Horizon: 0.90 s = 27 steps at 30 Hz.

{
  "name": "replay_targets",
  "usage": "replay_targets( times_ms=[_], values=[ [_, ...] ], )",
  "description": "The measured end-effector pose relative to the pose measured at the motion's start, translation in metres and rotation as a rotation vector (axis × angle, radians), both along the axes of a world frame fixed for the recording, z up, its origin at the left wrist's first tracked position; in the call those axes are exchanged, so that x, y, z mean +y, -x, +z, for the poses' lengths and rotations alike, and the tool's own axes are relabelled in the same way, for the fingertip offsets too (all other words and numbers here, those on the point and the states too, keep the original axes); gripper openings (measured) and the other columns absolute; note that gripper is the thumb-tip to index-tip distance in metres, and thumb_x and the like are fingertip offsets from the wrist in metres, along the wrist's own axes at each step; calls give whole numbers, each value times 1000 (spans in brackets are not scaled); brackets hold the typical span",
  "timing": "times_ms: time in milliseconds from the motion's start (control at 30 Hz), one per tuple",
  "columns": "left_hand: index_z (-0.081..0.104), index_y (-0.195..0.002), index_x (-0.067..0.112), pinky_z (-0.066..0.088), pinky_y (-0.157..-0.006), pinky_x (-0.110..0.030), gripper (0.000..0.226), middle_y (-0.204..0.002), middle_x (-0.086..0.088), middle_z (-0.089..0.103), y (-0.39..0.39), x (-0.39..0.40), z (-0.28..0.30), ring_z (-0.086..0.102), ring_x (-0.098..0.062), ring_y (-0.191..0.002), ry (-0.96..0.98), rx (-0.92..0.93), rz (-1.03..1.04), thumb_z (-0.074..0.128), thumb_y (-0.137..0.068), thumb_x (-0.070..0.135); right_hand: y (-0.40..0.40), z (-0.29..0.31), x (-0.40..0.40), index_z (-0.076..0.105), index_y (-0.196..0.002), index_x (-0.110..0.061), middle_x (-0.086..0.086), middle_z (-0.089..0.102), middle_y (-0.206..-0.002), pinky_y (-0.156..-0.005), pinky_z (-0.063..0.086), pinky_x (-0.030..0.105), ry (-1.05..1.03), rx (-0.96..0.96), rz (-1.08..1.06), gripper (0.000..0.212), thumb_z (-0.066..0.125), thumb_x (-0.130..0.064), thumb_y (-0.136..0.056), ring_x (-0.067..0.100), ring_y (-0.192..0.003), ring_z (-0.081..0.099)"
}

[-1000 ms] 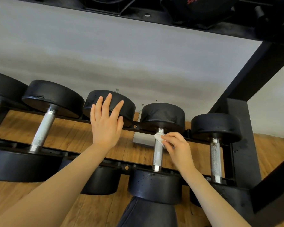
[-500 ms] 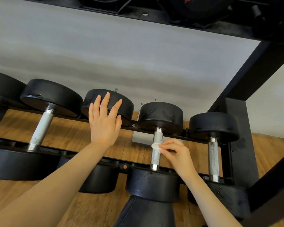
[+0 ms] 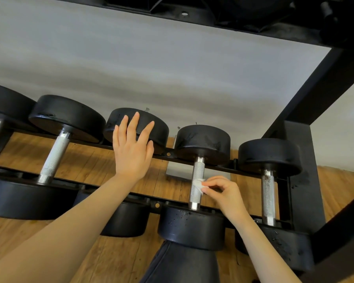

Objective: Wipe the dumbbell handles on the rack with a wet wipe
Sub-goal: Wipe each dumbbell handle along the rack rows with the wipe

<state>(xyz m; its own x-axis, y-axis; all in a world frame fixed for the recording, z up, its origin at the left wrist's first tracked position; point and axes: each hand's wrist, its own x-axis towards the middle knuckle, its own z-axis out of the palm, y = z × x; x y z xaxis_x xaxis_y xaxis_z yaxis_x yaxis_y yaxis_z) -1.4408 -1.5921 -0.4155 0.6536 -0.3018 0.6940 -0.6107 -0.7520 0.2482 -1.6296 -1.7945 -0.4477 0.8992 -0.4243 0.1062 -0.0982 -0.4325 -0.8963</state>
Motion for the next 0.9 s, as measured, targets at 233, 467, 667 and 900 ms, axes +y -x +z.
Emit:
replay_targets(
  times_ms=[233, 467, 667, 900],
  values=[
    [52, -139, 22, 13, -118, -51, 46, -155, -14, 36, -1, 0, 0, 24, -37, -145, -12, 7, 3, 43, -94, 28, -11, 2, 3, 74, -95, -18, -7, 67, -98, -81, 50, 14, 76, -17, -84, 16, 74, -9, -82, 3, -94, 62],
    [53, -138, 20, 13, -118, -53, 45, -155, -16, 36, 1, -1, 1, 25, -38, -145, -8, 10, -2, 45, -94, 25, 0, 9, 5, 71, -93, -24, -12, 63, -97, -80, 49, 12, 135, 42, 32, 20, 74, -8, -82, -2, -94, 59],
    [53, -139, 21, 13, -118, -52, 44, -155, -15, 36, 1, 0, 2, 25, -37, -145, -10, 13, 1, 46, -95, 24, -17, 11, 14, 73, -109, -14, -7, 59, -109, -87, 47, 12, 414, 35, -19, 22, 70, -14, -88, 5, -98, 56],
    [53, -139, 21, 14, -118, -53, 45, -155, -15, 36, 0, 0, 2, 26, -37, -145, -16, 14, 2, 45, -95, 27, -25, 21, 4, 73, -110, -16, -4, 59, -108, -88, 37, 11, 643, 62, 142, 21, 66, -20, -91, 6, -104, 48]
  ],
)
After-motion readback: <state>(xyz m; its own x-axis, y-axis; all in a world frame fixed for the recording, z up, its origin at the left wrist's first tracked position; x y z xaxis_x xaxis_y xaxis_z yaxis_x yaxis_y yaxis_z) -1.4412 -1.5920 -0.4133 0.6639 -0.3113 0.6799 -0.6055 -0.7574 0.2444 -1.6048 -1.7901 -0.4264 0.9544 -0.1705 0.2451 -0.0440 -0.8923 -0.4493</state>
